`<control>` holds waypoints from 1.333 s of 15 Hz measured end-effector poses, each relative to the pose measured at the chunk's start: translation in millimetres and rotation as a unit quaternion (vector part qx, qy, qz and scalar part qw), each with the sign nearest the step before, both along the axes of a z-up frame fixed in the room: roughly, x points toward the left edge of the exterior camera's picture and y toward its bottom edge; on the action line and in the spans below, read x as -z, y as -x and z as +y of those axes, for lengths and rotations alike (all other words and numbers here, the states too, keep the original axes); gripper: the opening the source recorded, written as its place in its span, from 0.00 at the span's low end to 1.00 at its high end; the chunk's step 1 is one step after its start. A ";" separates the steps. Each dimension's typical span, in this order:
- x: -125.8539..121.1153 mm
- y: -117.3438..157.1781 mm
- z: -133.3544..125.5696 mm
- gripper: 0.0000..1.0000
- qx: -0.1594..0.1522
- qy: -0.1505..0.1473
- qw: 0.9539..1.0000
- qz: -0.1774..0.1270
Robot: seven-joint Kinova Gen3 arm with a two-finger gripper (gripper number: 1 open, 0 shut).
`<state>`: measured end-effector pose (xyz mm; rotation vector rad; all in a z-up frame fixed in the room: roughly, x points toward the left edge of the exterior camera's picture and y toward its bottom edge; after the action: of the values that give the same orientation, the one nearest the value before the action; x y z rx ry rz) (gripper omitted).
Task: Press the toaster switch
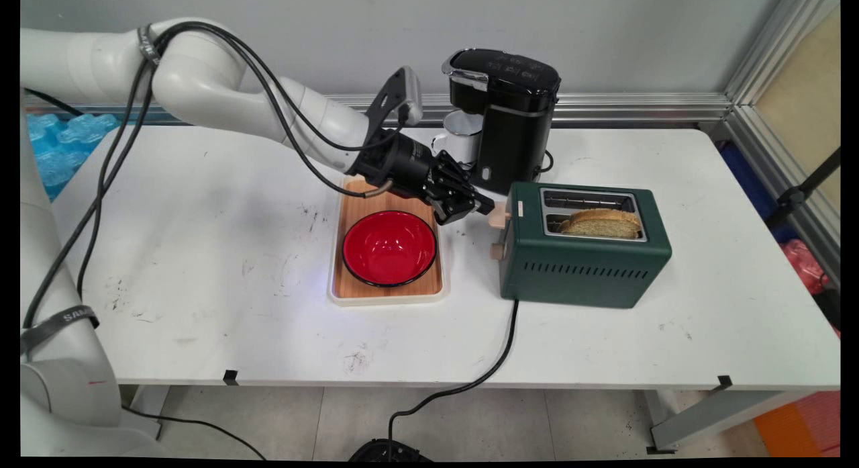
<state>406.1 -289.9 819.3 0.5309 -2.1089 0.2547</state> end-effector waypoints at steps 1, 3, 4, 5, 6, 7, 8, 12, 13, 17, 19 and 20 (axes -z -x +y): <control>1.2 0.8 -0.6 0.00 0.000 0.000 1.000 0.000; 4.9 3.0 -2.6 0.00 -0.002 -0.001 1.000 0.000; 5.9 3.6 -3.3 0.00 -0.002 -0.001 1.000 -0.001; 7.4 4.3 -4.7 0.00 -0.003 -0.001 1.000 -0.001; 8.3 4.8 -5.5 0.00 -0.003 -0.001 1.000 -0.001; 9.9 5.6 -7.1 0.00 -0.004 -0.001 1.000 -0.001; 11.1 6.4 -8.3 0.00 -0.005 -0.001 1.000 -0.001; 14.8 10.3 -12.2 0.00 -0.007 -0.002 1.000 0.000; 15.3 11.2 -12.7 0.00 -0.008 -0.002 1.000 0.000; 17.8 16.0 -14.6 0.00 -0.009 -0.004 1.000 0.002; 19.6 17.4 -14.2 0.00 -0.009 -0.006 1.000 0.002; 20.6 17.6 -13.6 0.00 -0.008 -0.008 1.000 0.001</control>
<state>388.5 -303.5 798.7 0.5573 -2.1066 0.2469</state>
